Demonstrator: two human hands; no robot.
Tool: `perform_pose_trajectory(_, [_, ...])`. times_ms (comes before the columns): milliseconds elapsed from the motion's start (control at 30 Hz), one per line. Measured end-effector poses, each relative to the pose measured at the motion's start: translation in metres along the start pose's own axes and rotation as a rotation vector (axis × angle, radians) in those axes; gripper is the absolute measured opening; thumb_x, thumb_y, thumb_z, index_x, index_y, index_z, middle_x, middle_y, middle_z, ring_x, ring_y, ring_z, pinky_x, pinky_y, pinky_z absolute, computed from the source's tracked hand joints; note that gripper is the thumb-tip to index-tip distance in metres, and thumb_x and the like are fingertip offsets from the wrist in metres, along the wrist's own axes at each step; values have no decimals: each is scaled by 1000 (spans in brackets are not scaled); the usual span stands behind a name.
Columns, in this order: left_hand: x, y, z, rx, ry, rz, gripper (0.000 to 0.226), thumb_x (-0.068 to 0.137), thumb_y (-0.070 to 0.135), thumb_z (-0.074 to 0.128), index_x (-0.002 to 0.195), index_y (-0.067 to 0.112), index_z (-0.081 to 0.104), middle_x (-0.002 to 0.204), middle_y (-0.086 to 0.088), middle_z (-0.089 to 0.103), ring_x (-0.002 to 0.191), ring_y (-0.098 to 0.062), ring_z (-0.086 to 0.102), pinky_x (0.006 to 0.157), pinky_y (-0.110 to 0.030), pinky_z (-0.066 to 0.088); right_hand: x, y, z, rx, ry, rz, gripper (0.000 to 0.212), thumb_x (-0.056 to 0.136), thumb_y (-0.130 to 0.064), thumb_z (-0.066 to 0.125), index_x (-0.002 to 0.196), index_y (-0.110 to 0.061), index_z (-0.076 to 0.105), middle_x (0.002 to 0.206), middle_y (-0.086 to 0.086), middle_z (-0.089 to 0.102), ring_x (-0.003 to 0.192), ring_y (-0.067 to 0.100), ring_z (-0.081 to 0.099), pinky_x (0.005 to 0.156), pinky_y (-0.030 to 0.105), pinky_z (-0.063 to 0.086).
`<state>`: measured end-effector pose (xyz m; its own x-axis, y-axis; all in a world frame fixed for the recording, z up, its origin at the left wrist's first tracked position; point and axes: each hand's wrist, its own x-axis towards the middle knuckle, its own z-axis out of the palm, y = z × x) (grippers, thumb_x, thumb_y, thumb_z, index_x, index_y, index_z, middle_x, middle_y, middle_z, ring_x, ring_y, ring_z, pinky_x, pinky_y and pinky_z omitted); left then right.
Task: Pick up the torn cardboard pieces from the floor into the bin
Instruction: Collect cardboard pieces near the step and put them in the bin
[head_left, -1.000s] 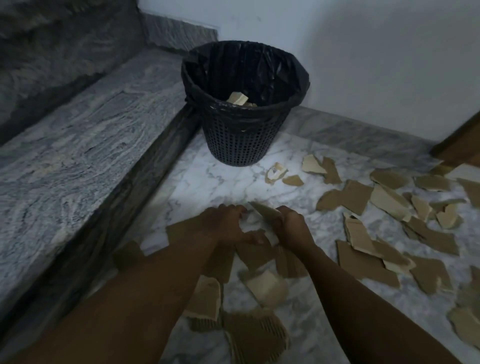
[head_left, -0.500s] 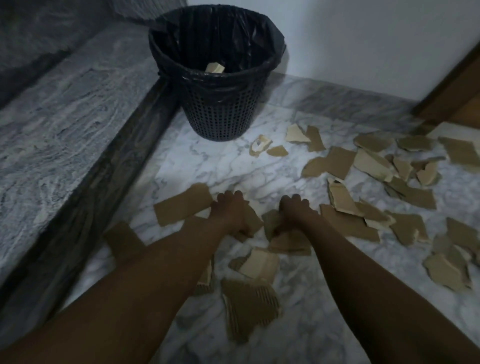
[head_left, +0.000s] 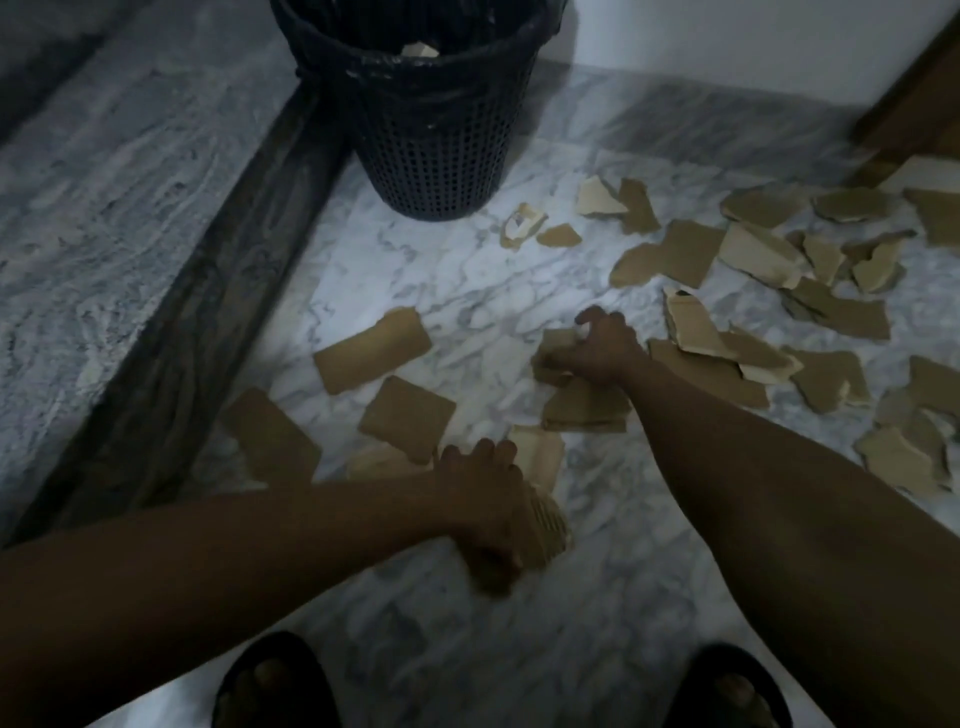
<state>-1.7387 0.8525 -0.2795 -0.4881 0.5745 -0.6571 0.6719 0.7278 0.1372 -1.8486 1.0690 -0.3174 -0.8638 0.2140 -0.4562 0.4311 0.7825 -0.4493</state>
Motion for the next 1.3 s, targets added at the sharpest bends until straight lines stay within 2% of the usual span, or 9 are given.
perform_pose_trajectory(100, [-3, 8, 27, -36, 138, -13, 70, 78, 37, 76, 131, 7, 43, 144, -14, 29, 130, -36, 33, 82, -46, 45, -3, -9, 2, -262, -141, -67, 113, 56, -45, 94, 147, -26, 29, 147, 15, 23, 136, 41, 27, 103, 54, 41])
perform_pose_trajectory(267, [25, 0, 17, -112, 111, -69, 101, 57, 26, 91, 136, 11, 29, 127, -14, 42, 107, -35, 51, 72, -45, 43, -3, 0, 8, -232, -115, -68, 125, 17, -59, 81, 129, -21, 40, 126, 15, 51, 113, 35, 55, 93, 52, 51])
perform_pose_trajectory(400, [39, -17, -5, -243, 152, -69, 87, 65, 25, 86, 135, 8, 36, 117, -11, 57, 102, -31, 60, 73, -39, 46, -12, 0, 5, -260, 49, -55, 95, 53, -57, 84, 130, -17, 48, 130, 14, 48, 119, 35, 50, 96, 49, 49])
perform_pose_trajectory(567, [57, -28, -19, -345, 479, -200, 37, 80, 22, 66, 115, 17, 56, 114, -6, 59, 108, -32, 59, 88, -45, 46, -6, 4, -5, 282, 360, -41, 66, 71, -38, 86, 122, -4, 62, 116, 14, 68, 106, 32, 64, 76, 31, 46])
perform_pose_trajectory(667, [63, -52, -29, -460, 647, -344, 38, 83, 26, 67, 114, 11, 49, 113, -11, 58, 106, -34, 59, 86, -45, 49, -7, -1, -26, 476, 234, 0, 55, 71, -35, 89, 111, -2, 70, 107, 8, 71, 91, 19, 67, 66, 24, 50])
perform_pose_trajectory(767, [58, -89, -48, -701, 556, -382, 70, 70, 36, 84, 120, 6, 45, 116, -13, 58, 106, -30, 60, 78, -37, 52, -12, -11, -34, 247, -154, -5, 55, 65, -45, 89, 104, -11, 72, 98, 3, 72, 88, 21, 69, 71, 31, 57])
perform_pose_trajectory(967, [37, -124, -52, -101, 10, -291, 123, 53, 58, 90, 150, 20, 24, 148, -15, 30, 127, -34, 42, 101, -42, 45, -18, -67, 18, -422, -283, -265, 78, 73, -41, 84, 136, -17, 47, 134, 7, 50, 120, 29, 53, 98, 43, 48])
perform_pose_trajectory(1067, [31, -130, -26, -27, 87, -246, 120, 49, 50, 93, 145, 22, 27, 145, -16, 24, 129, -38, 33, 94, -48, 44, -29, -75, 39, -689, -243, -285, 99, 62, -39, 91, 141, -26, 33, 141, 8, 31, 134, 36, 33, 103, 56, 37])
perform_pose_trajectory(1300, [26, -139, -17, -95, 232, -238, 112, 51, 38, 96, 142, 6, 38, 136, -16, 48, 117, -32, 54, 93, -41, 49, -32, -57, 51, -658, -72, -419, 57, 80, -20, 71, 127, -20, 39, 126, 8, 50, 124, 33, 46, 104, 60, 29])
